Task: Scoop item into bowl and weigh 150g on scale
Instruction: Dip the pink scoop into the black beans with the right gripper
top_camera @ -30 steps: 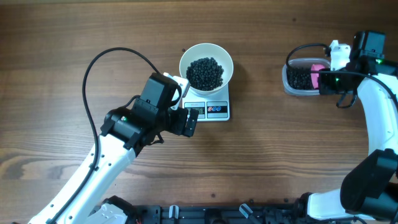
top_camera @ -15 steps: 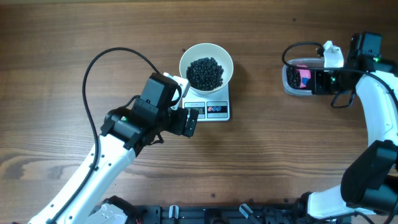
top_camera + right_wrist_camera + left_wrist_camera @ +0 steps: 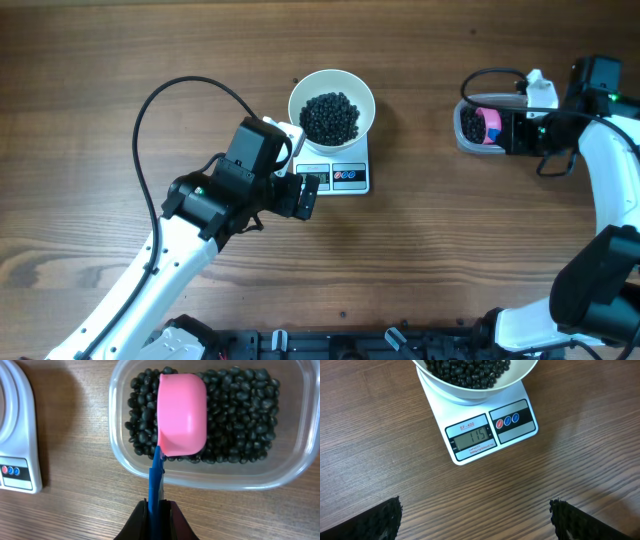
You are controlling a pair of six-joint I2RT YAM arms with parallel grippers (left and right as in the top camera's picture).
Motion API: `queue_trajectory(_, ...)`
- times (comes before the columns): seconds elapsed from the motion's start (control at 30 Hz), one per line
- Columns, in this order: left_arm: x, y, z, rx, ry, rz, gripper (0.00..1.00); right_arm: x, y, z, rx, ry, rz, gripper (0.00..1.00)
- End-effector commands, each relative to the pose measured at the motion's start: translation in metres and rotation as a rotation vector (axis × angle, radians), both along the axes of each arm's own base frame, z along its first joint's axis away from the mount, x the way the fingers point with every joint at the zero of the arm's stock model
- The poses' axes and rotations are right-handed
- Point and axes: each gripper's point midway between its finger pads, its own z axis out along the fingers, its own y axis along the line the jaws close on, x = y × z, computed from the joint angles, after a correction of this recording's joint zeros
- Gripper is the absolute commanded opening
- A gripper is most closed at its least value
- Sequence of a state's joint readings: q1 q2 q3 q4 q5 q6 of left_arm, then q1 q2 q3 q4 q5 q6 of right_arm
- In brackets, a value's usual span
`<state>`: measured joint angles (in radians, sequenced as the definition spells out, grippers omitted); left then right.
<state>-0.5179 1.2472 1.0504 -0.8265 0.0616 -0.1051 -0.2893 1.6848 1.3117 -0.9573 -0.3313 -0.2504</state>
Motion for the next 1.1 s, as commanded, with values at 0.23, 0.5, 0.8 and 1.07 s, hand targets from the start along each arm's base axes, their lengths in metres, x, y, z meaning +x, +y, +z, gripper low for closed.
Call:
queue_trajectory(0.23, 0.003, -0.002, 0.01, -0.01, -0.027, -0.021, 1.0, -0.001, 0.022, 0.007, 0.218, 0.004, -0.028, 0.04)
queue_trajectory(0.5, 0.003, -0.002, 0.01, -0.01, -0.027, -0.021, 1.0, -0.006, 0.023, 0.006, 0.225, 0.028, -0.031, 0.04)
queue_trajectory(0.8, 0.003, -0.002, 0.01, -0.01, -0.027, -0.021, 1.0, -0.009, 0.012, 0.005, 0.225, 0.033, -0.063, 0.04)
queue_trajectory(1.07, 0.003, -0.002, 0.01, -0.01, -0.027, -0.021, 1.0, -0.012, 0.006, 0.012, 0.308, 0.017, -0.103, 0.04)
